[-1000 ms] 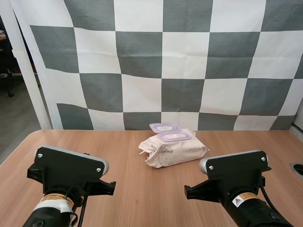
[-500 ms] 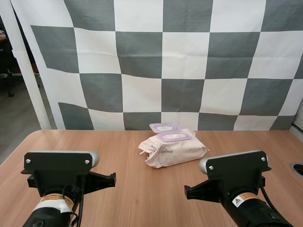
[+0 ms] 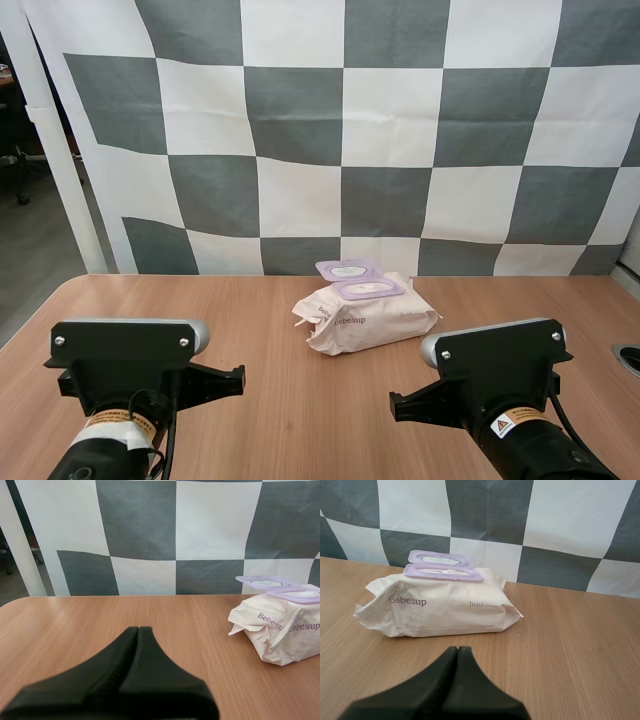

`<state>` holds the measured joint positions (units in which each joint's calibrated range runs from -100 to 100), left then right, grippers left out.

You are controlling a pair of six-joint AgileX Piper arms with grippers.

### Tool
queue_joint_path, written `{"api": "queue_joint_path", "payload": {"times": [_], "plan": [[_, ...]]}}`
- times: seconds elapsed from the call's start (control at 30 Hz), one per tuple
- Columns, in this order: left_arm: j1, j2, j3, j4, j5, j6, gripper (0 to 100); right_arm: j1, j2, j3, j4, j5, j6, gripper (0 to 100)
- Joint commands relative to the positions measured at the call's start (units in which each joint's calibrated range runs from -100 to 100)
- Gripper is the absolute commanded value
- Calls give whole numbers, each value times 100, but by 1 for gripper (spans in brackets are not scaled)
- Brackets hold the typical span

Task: Open the wet wipes lid

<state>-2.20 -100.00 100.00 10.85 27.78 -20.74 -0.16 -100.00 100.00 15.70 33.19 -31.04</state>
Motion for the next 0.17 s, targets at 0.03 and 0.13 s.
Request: {"api": "queue_joint_path", "payload": {"times": [0.03,0.13], "plan": [[-1,0,0,7,-4,3,0,-1,0,0,2,-8,5,0],[-1,0,0,7,-4,3,0,-1,0,0,2,-8,5,0]]}}
